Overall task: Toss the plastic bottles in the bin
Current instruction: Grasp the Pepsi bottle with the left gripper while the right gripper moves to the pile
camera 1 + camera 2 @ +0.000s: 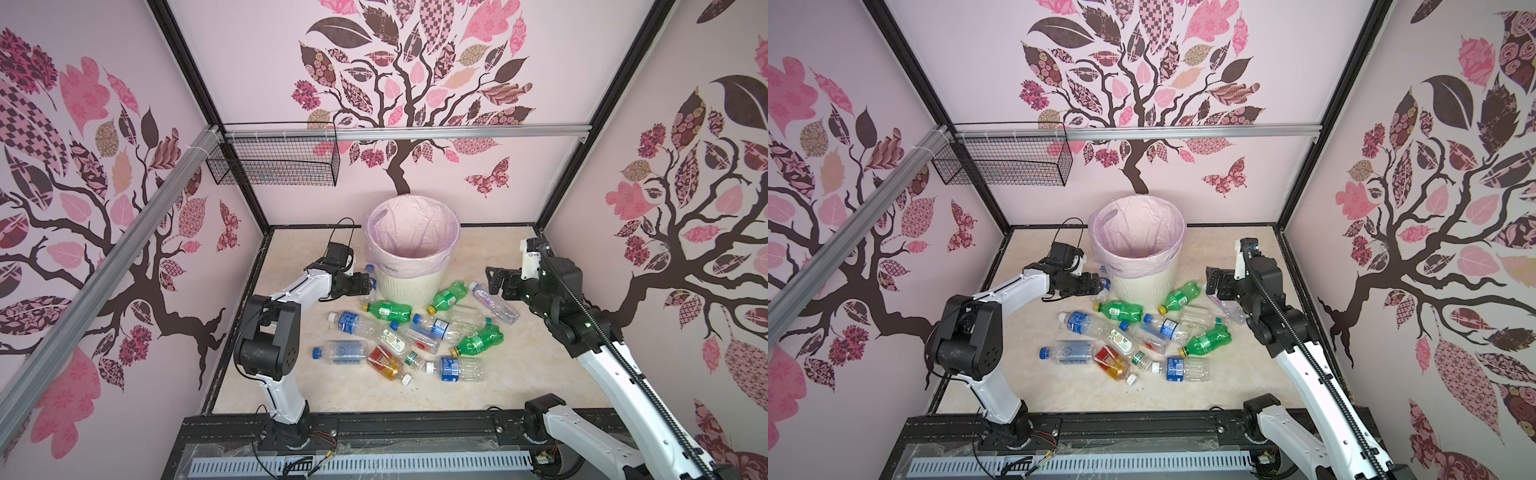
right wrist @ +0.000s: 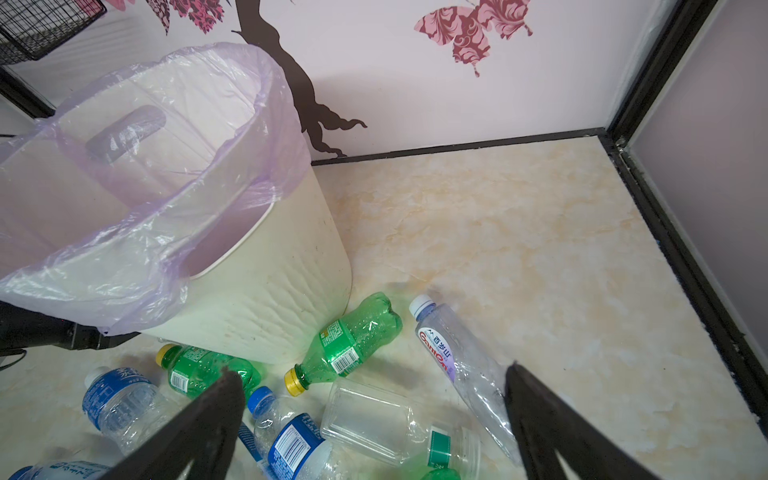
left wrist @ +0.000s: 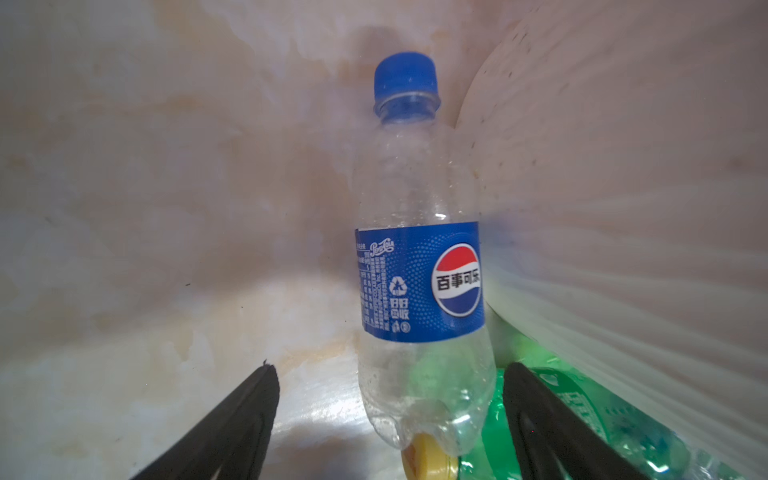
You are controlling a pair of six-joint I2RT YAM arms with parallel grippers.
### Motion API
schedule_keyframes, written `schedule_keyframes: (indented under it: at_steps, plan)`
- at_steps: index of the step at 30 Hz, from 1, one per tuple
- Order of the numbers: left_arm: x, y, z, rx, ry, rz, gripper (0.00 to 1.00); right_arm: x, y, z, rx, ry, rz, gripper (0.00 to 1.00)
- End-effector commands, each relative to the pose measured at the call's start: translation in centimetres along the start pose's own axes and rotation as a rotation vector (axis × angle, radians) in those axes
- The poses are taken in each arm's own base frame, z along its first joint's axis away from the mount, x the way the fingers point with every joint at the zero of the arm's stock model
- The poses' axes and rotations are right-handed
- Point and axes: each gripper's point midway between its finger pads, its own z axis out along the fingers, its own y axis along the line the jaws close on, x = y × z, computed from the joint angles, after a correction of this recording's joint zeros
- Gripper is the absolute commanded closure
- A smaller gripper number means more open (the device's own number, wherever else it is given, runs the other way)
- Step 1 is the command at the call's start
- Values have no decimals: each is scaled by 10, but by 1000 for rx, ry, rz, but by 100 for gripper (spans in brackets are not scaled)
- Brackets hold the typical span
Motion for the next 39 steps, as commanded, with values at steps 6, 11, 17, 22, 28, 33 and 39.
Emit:
schedule_keyframes:
  at_steps: [6,11,17,22,28,33,39]
  plan:
    - [-24,-22,17,120,-25,19,15,9,-6,-5,21,13,12,0]
    - [-22,-13,31,82,-1,16,18,8,-3,-8,2,8,19,0]
    - [-19,-8,44,70,28,13,22,11,-4,-8,0,14,21,0]
    - [-18,0,47,27,27,-3,31,10,-3,-10,-5,9,23,0]
    - [-26,3,32,-9,-36,-11,45,11,-3,-8,-7,11,20,1]
    - [-31,10,12,-55,-87,-20,52,13,-1,-6,-17,12,23,0]
    - [-34,17,-22,-65,-179,-70,52,14,1,-8,-35,4,23,0]
